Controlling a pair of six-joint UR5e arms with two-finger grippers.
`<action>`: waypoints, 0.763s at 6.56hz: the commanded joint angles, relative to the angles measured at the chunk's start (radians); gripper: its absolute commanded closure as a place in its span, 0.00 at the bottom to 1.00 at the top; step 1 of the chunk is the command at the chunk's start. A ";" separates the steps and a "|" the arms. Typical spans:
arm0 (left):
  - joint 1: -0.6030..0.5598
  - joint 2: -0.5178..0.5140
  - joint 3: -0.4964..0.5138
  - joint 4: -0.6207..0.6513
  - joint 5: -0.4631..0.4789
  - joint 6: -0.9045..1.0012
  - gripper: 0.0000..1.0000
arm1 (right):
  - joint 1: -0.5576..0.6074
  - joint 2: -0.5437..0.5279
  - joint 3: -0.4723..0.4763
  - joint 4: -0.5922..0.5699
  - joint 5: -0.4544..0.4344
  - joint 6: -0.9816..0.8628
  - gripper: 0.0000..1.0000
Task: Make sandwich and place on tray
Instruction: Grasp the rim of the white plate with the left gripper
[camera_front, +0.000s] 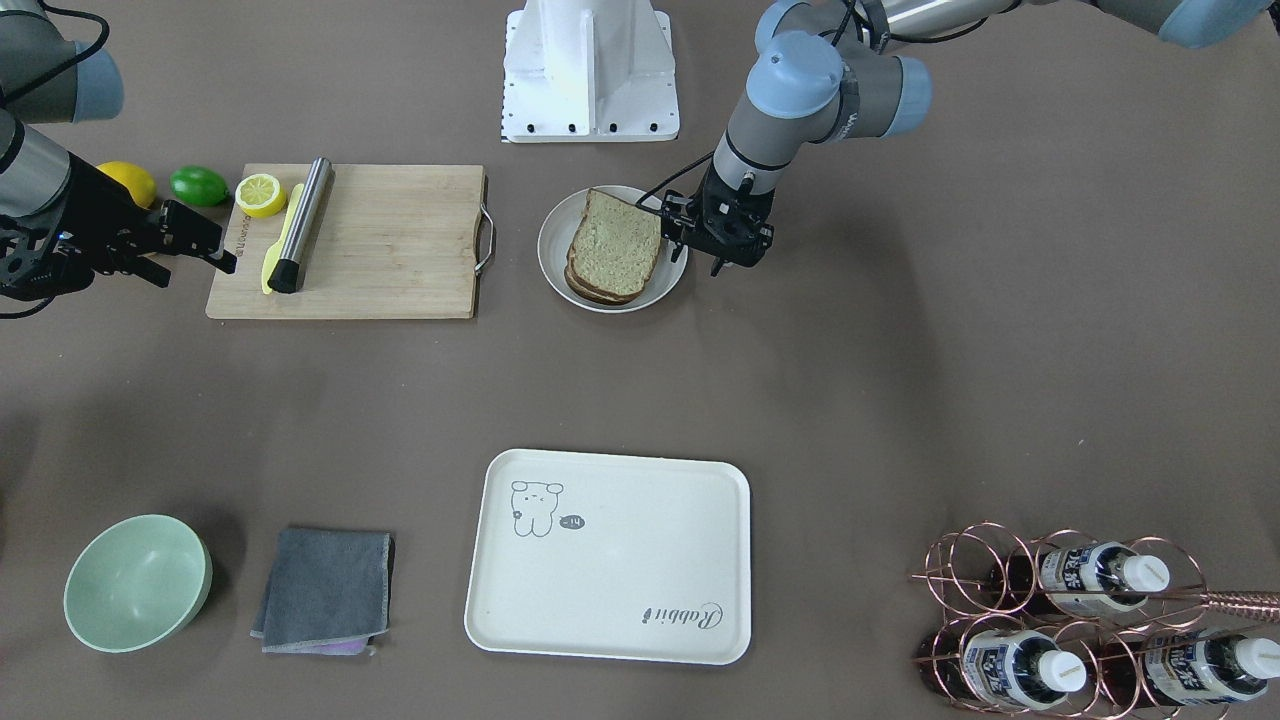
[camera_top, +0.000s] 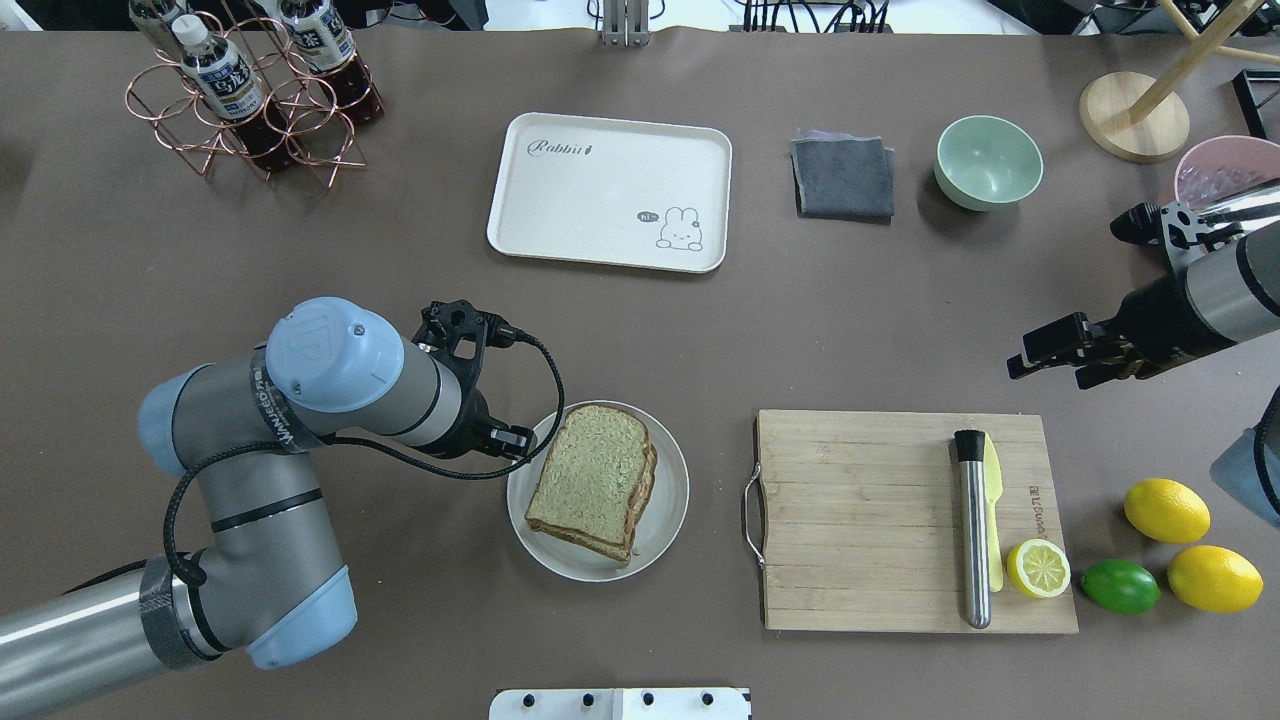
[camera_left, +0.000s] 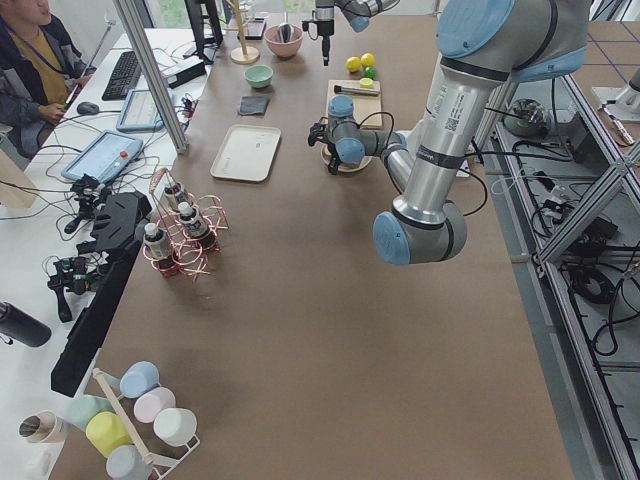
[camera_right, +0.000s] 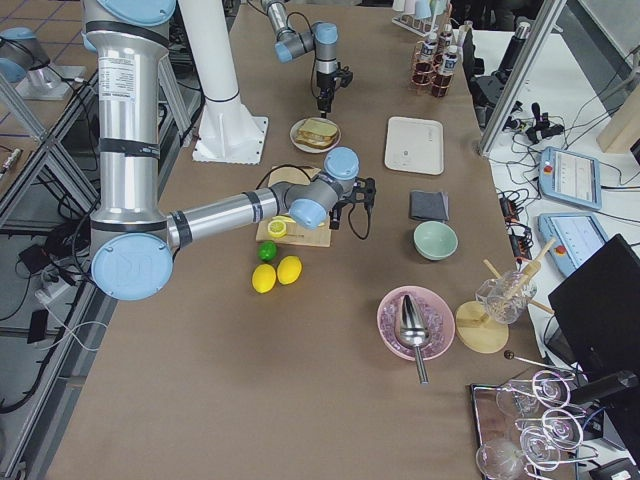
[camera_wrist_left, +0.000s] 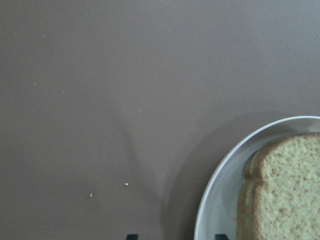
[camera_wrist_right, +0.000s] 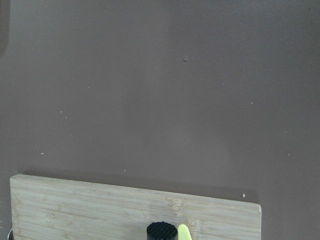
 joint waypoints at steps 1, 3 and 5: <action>0.017 -0.001 0.003 0.000 0.010 -0.004 0.48 | 0.001 -0.002 -0.001 0.000 0.000 0.000 0.01; 0.025 0.001 0.014 -0.002 0.010 -0.005 0.51 | -0.001 -0.005 0.005 0.000 0.000 0.000 0.01; 0.029 -0.002 0.020 -0.006 0.010 -0.031 0.51 | -0.001 -0.005 0.007 0.000 0.001 0.002 0.01</action>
